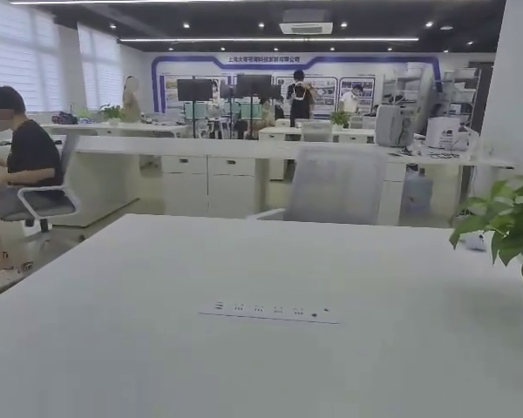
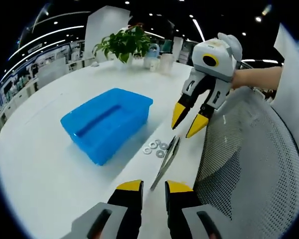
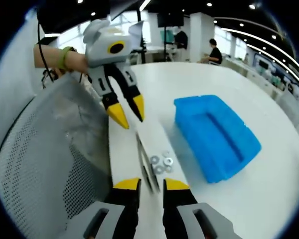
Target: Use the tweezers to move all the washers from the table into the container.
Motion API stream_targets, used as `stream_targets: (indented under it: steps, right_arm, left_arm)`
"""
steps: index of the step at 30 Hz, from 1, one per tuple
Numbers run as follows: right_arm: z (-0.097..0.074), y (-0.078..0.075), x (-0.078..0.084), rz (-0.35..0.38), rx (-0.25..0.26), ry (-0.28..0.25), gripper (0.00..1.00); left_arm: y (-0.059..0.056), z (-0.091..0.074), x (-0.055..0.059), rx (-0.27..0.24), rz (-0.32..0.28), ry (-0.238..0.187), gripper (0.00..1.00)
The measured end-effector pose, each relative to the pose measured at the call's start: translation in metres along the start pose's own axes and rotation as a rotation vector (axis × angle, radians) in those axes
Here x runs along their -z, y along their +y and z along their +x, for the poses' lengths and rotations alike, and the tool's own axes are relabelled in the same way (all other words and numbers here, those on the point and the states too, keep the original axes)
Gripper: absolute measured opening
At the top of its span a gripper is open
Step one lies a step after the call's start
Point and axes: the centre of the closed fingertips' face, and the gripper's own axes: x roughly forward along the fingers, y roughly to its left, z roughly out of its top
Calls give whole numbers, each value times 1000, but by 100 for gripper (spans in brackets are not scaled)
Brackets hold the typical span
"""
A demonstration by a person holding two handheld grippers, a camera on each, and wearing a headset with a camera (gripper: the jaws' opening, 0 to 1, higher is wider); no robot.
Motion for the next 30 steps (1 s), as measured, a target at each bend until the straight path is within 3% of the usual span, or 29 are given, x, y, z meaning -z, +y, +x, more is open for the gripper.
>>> stream_targets:
  steps: [2,4,8,11,13,14,15,18,23,30]
  right_arm:
    - [4,-1,3,-34,-6,28,14]
    - [8,0,5,-58,-15,55,14]
    - [14,2,5,-88,-31,72,13]
    - [18,4,5,-113,-41,85,12]
    - [20,4,6,-127,-46,94,12]
    - [20,4,7,-132,-47,97,11]
    - [21,4,7,-143,-50,99,11]
    - [22,4,6,-163,-50,99,9]
    - [21,3,6,-178,-54,95,8]
    - [17,5,5,-198,-51,80,7]
  left_arm:
    - [0,5,2,10,20,22,12]
    - [3,8,6,13,87,73,10]
    - [3,14,10,13,167,124,8]
    - [6,15,18,10,252,187,5]
    - [6,17,20,12,289,202,2]
    - [7,19,15,8,324,178,0]
    - [6,18,19,8,313,201,0]
    - [6,18,20,22,348,208,0]
    - [3,11,13,38,373,195,0]
    - [-10,-11,-14,65,366,131,0]
